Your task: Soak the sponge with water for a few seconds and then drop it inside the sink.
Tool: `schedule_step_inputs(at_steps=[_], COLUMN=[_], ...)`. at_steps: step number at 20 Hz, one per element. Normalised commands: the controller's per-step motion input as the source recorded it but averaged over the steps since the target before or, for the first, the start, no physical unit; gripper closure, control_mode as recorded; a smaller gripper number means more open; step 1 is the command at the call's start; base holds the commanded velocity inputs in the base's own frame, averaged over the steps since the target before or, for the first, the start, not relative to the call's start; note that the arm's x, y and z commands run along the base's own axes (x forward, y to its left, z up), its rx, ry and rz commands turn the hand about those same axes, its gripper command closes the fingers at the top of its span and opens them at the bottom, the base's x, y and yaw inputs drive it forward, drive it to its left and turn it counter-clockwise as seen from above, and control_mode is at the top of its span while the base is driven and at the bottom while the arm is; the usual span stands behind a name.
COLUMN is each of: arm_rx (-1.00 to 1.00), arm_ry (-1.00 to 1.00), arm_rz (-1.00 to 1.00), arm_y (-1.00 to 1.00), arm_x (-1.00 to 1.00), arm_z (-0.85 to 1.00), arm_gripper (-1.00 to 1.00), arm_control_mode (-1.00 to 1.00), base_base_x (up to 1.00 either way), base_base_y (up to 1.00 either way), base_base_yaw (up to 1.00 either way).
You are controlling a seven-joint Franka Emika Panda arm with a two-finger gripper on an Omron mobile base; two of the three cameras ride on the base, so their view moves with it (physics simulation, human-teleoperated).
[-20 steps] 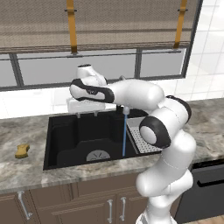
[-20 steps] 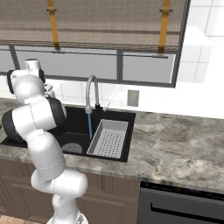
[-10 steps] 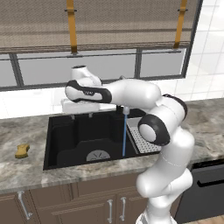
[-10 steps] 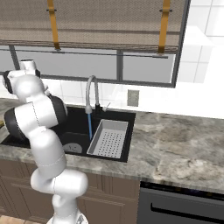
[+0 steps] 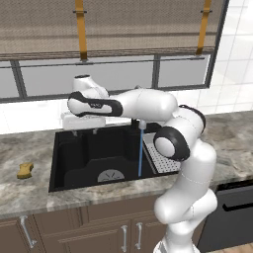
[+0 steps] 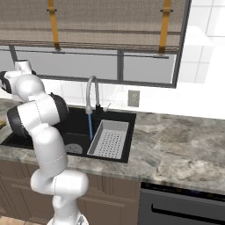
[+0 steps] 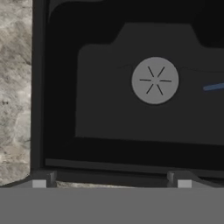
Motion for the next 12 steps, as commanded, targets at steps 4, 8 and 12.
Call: schedule_step_inputs(at_steps=[4, 8, 12], arm_rx=[0.01, 0.05, 0.05], arm_ry=[0.04, 0.01, 0.0], arm_rz=[0.0, 0.0, 0.0], arm_y=[0.3, 0.3, 0.27], arm_x=[0.0, 0.0, 0.0], arm_z=[0.0, -0.03, -0.1], arm_gripper=[-1.0, -1.0, -1.0], arm_control_mode=[-1.0, -1.0, -1.0], base_base_x=[0.0, 0.0, 0.0], base_base_y=[0.0, 0.0, 0.0], base_base_yaw=[0.0, 0.0, 0.0])
